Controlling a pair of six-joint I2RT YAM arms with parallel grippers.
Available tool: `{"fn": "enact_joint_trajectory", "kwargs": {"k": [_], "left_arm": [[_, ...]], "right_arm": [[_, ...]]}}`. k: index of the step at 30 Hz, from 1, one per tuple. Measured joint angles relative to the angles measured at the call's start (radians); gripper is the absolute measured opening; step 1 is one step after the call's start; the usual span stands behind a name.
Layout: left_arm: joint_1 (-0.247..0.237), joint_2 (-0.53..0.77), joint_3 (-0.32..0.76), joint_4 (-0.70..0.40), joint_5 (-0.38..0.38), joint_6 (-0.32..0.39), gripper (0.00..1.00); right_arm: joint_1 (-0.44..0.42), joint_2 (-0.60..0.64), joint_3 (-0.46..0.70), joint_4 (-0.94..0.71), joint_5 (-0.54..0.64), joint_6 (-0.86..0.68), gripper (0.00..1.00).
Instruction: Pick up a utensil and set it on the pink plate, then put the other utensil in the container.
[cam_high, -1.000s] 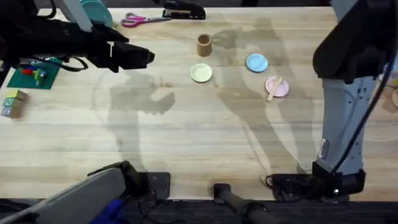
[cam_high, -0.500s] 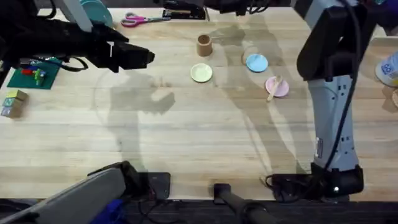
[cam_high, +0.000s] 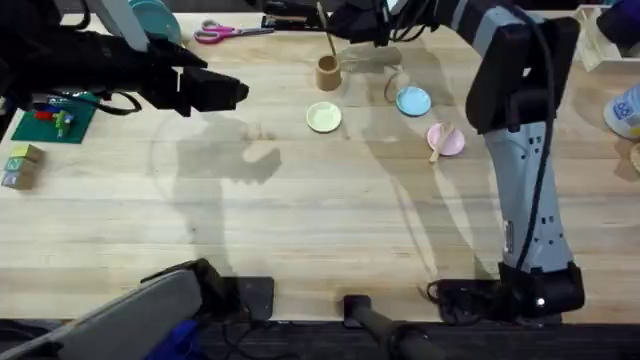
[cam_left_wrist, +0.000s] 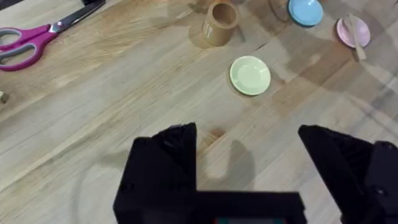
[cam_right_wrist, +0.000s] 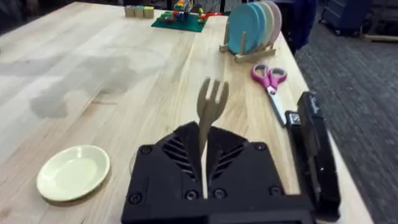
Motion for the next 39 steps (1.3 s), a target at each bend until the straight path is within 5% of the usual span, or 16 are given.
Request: {"fn": "enact_joint_trajectory", "kwargs": {"k": [30, 39], "left_arm": [[0.000, 0.000, 0.000, 0.000, 0.000, 0.000, 0.994], [0.000, 0.000, 0.000, 0.000, 0.000, 0.000, 0.995]], "right_arm": [[0.009, 0.014, 0.000, 0.054, -0.034, 0.020, 0.033], [0.018, -0.001, -0.002, -0.077, -0.037, 0.021, 0.033]]}}
